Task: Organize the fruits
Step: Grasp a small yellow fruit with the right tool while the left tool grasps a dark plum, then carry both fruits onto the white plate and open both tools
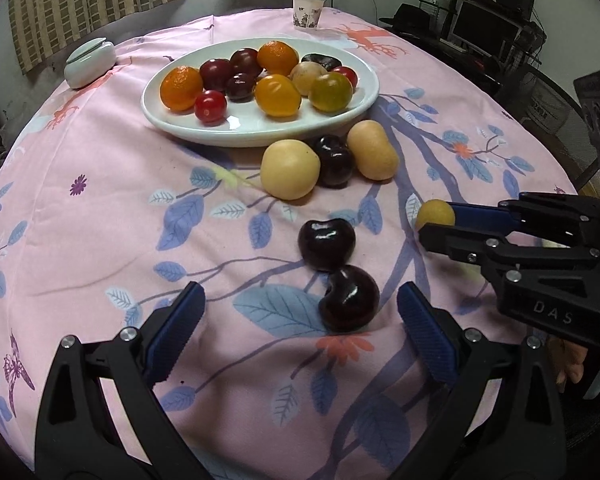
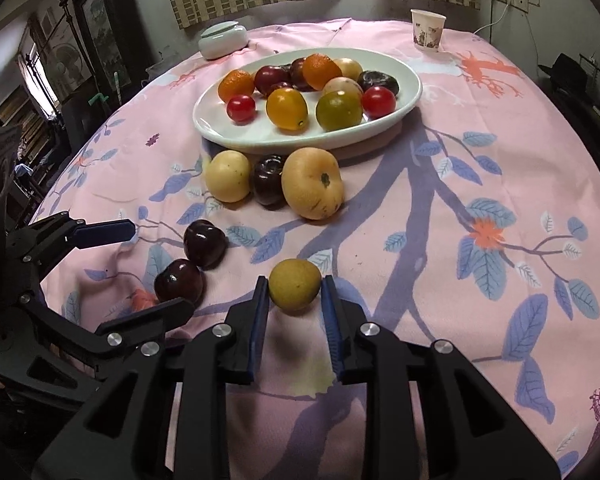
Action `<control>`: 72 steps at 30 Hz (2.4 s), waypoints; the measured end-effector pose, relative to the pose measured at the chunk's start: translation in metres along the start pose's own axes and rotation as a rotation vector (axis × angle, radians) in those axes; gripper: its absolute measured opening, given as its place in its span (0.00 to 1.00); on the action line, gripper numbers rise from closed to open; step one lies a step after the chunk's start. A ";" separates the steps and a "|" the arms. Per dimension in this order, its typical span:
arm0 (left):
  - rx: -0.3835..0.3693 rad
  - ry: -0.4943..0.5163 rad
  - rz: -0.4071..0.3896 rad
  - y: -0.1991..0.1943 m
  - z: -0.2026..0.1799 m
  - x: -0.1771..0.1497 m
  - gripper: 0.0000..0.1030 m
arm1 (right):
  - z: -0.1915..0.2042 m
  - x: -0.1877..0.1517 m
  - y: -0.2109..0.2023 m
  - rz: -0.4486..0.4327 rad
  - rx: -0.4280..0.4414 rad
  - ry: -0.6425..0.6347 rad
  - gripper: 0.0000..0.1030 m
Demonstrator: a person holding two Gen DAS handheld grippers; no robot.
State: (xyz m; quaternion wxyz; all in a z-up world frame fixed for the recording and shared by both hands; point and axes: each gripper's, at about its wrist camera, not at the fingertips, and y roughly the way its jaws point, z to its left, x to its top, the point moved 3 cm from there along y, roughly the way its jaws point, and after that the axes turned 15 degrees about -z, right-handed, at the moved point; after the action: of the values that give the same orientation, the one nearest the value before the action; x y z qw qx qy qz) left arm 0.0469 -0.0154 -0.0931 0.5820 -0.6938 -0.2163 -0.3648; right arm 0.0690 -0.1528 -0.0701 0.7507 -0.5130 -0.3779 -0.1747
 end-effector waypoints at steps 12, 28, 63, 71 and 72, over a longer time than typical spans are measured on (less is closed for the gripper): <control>-0.027 0.044 0.033 0.013 -0.020 -0.003 0.61 | -0.025 -0.011 -0.029 -0.025 -0.050 0.079 0.26; -0.044 -0.011 -0.041 -0.022 0.000 0.003 0.30 | -0.010 -0.004 -0.031 -0.035 -0.040 0.072 0.26; 0.026 -0.045 -0.100 0.088 0.057 0.146 0.31 | -0.059 0.114 0.079 -0.062 -0.124 0.074 0.26; 0.041 -0.094 -0.158 0.075 0.070 0.154 0.58 | -0.058 0.116 0.082 -0.063 -0.117 0.067 0.55; 0.042 -0.099 -0.169 0.069 0.071 0.155 0.59 | -0.057 0.118 0.078 -0.081 -0.126 0.063 0.64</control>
State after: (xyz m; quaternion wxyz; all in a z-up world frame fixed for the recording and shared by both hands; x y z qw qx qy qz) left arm 0.2143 0.0180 -0.0248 0.5523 -0.6779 -0.3100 -0.3733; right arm 0.2186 -0.1573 -0.0426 0.7208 -0.5377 -0.3628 -0.2442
